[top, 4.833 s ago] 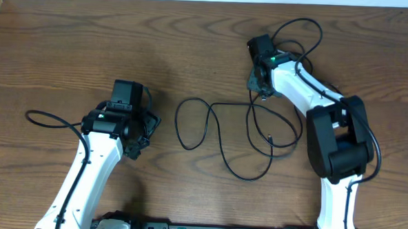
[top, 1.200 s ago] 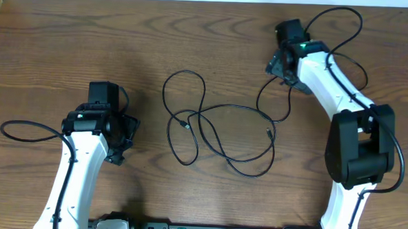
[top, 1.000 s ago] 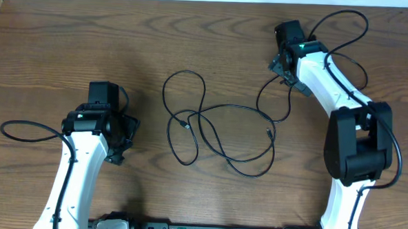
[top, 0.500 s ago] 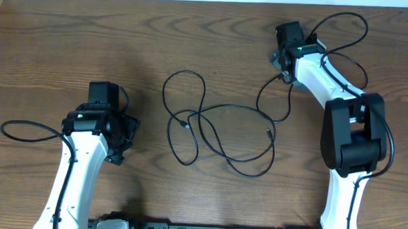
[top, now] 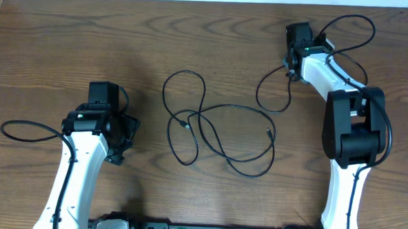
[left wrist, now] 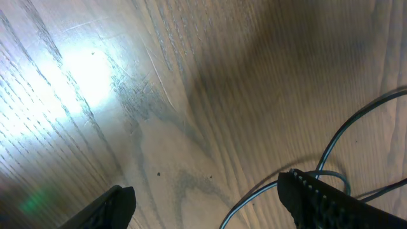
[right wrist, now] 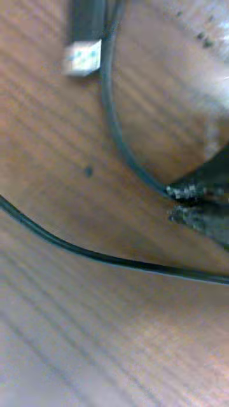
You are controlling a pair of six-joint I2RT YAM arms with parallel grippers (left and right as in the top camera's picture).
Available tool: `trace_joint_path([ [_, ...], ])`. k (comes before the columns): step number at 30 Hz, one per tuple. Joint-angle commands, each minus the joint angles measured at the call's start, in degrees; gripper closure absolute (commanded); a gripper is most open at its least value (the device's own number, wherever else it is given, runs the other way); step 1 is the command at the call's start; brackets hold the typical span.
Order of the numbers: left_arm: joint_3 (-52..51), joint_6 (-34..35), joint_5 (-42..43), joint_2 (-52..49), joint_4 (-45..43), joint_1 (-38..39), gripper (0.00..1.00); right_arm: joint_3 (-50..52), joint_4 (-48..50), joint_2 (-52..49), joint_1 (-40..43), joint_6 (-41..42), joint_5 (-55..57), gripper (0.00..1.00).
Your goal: Untangle cables
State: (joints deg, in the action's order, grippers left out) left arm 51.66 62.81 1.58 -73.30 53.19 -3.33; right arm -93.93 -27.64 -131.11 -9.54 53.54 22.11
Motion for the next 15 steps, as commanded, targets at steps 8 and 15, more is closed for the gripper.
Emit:
trace_joint_path([
  [8,-0.2,-0.1,-0.1,0.3,0.3,-0.2,0.23,1.6,13.2,-7.5,12.9,-23.0,-3.5,0.99],
  [15,-0.2,-0.1,-0.1,0.3,0.3,-0.2,0.23,1.5,24.4,-7.5,27.4,-31.8,-10.2,0.99],
])
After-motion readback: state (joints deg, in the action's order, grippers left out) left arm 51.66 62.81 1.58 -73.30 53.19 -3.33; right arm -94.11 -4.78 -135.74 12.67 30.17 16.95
